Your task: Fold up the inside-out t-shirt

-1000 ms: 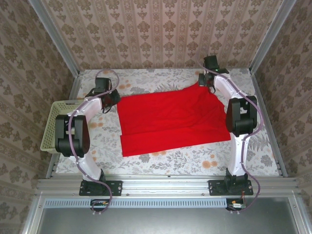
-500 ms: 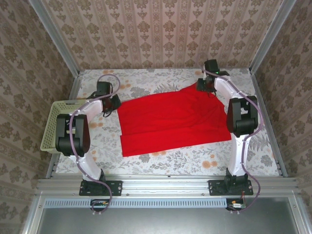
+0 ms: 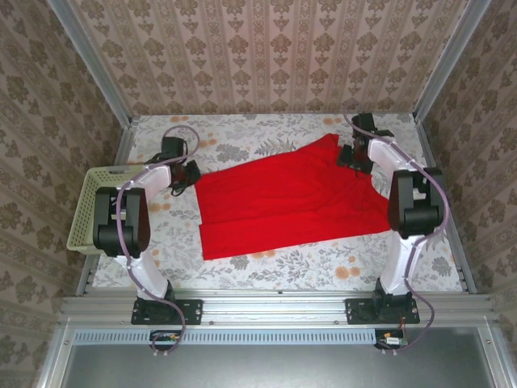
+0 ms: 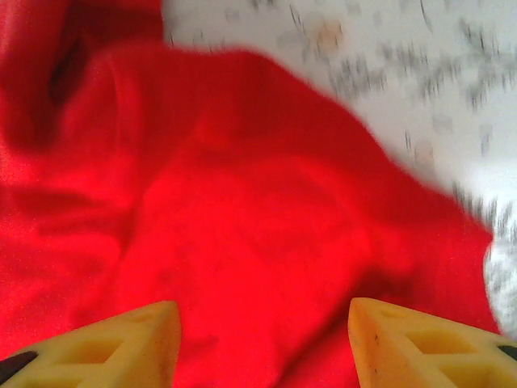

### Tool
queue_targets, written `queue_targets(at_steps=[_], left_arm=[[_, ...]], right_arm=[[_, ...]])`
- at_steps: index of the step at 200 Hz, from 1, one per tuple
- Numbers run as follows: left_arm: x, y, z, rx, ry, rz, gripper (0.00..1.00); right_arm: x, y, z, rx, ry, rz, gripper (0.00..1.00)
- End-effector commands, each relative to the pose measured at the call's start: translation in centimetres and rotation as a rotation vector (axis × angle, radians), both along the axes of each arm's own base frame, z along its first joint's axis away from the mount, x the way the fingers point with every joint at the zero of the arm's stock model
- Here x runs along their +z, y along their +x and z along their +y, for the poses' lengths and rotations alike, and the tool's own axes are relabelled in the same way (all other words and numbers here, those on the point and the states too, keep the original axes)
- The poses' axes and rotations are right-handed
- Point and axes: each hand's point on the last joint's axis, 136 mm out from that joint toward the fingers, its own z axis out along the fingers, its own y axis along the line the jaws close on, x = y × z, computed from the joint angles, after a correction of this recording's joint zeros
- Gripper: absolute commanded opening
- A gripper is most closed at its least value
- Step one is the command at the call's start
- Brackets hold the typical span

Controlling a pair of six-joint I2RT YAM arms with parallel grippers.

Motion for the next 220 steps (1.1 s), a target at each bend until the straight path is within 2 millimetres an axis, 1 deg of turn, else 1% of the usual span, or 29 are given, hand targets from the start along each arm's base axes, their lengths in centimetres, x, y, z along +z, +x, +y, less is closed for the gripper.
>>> queue_targets(at_steps=[1, 15, 26, 30, 45, 76, 97, 117, 135, 175, 180, 194, 202, 209, 212, 220], left_arm=[[0.0, 0.8, 0.2, 0.012, 0.007, 0.009, 0.0], [0.0, 1.2, -0.1, 0.011, -0.011, 0.005, 0.0], [0.0, 1.4, -0.4, 0.006, -0.02, 0.003, 0.0], [0.0, 1.4, -0.5, 0.004, -0.02, 0.003, 0.0], [0.0, 1.5, -0.7, 0.0, -0.021, 0.002, 0.0], [0.2, 1.4, -0.7, -0.007, -0.019, 0.001, 0.0], [0.3, 1.4, -0.7, -0.012, -0.014, -0.004, 0.0], [0.3, 1.3, -0.5, -0.013, -0.012, -0.006, 0.0], [0.4, 1.4, -0.5, -0.017, -0.013, -0.011, 0.0], [0.9, 1.6, -0.5, -0.028, -0.015, -0.028, 0.0], [0.9, 1.6, -0.5, -0.029, -0.014, -0.029, 0.0], [0.9, 1.7, -0.6, -0.036, -0.018, -0.03, 0.0], [0.9, 1.8, -0.8, -0.043, -0.024, -0.031, 0.0], [0.8, 1.8, -1.0, -0.051, -0.029, -0.029, 0.0], [0.8, 1.9, -1.1, -0.055, -0.032, -0.028, 0.0], [0.7, 2.1, -1.3, -0.065, -0.036, -0.026, 0.0]], right_arm=[[1.2, -1.8, 1.6, -0.069, 0.105, -0.043, 0.59], [-0.4, -3.5, 2.3, -0.085, 0.13, -0.006, 0.6], [-1.7, -4.9, 2.3, -0.105, 0.132, 0.033, 0.61], [-2.1, -4.8, 2.2, -0.114, 0.135, 0.025, 0.61], [-3.6, -6.1, 1.5, -0.161, 0.116, 0.063, 0.62], [-5.3, -8.4, 0.8, -0.227, 0.117, 0.107, 0.68], [-6.2, -10.6, 0.1, -0.286, 0.12, 0.136, 0.69], [-6.3, -12.8, -0.5, -0.343, 0.122, 0.136, 0.7], [-6.8, -15.2, -0.9, -0.397, 0.138, 0.144, 0.71], [-7.2, -20.8, -1.0, -0.486, 0.172, 0.162, 0.71], [-6.7, -21.2, -0.8, -0.493, 0.185, 0.14, 0.71], [-6.5, -23.0, -0.7, -0.513, 0.199, 0.139, 0.71], [-6.1, -23.5, -0.7, -0.515, 0.205, 0.124, 0.71], [-5.5, -23.4, -0.7, -0.508, 0.21, 0.095, 0.71], [-5.4, -23.8, -0.7, -0.506, 0.206, 0.105, 0.71], [-4.4, -23.3, -0.7, -0.48, 0.205, 0.078, 0.72]])
